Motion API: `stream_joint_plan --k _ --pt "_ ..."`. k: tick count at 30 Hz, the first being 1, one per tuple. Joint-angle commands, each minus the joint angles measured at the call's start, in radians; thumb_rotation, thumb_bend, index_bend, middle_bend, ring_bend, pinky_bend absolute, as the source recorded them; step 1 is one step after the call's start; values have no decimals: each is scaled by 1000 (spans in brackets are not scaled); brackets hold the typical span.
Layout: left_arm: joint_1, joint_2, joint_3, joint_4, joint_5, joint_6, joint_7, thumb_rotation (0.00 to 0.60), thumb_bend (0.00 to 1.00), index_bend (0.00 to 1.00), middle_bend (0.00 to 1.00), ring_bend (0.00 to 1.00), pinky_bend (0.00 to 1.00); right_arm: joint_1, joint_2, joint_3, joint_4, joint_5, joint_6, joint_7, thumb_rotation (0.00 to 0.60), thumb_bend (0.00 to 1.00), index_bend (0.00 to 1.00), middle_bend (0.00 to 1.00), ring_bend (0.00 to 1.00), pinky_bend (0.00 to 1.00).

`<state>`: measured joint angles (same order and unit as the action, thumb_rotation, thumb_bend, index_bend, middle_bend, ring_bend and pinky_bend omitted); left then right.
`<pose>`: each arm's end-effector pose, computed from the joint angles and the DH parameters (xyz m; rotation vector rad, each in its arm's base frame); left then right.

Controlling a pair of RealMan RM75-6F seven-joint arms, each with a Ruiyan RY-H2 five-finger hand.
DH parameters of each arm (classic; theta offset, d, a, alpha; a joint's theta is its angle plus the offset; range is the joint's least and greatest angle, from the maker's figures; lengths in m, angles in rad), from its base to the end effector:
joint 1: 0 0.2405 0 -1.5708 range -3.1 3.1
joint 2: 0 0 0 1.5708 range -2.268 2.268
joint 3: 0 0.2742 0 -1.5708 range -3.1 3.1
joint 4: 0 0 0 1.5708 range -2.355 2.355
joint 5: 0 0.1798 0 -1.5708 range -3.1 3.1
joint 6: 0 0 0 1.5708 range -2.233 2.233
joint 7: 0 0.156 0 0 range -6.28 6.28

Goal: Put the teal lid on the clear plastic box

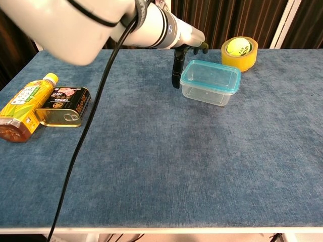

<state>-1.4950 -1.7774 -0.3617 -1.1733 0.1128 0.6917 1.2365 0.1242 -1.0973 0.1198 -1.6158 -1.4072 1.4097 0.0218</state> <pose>0.0622 0.4323 -0.0725 -2.1644 -0.5910 -0.5323 -0.3186 -0.2166 0.2071 1.3241 -0.9298 0.9047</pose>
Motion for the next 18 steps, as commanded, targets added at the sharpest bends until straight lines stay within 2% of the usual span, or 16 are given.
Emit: stream_joint_plan --k 1,5,7,14,18 --pt "53 0 46 -80 221 6 -150 600 0 68 66 29 81 0 0 -1 -4 -1 2 -4 600 36 0 0 0 0" --pt "54 -46 65 -40 356 -16 -247 600 0 96 66 11 75 -4 2 -3 -13 1 7 -11 600 36 0 0 0 0" --pt "45 -71 73 -3 385 -30 -281 600 0 112 66 11 73 -6 3 -3 -16 1 9 -13 600 36 0 0 0 0" --pt "11 -121 111 99 388 -56 -328 600 0 124 66 11 72 -13 7 -5 -21 5 17 -13 600 36 0 0 0 0" --pt "0 -128 135 119 369 -59 -333 600 0 124 67 11 72 -14 6 -6 -20 5 17 -12 600 36 0 0 0 0"
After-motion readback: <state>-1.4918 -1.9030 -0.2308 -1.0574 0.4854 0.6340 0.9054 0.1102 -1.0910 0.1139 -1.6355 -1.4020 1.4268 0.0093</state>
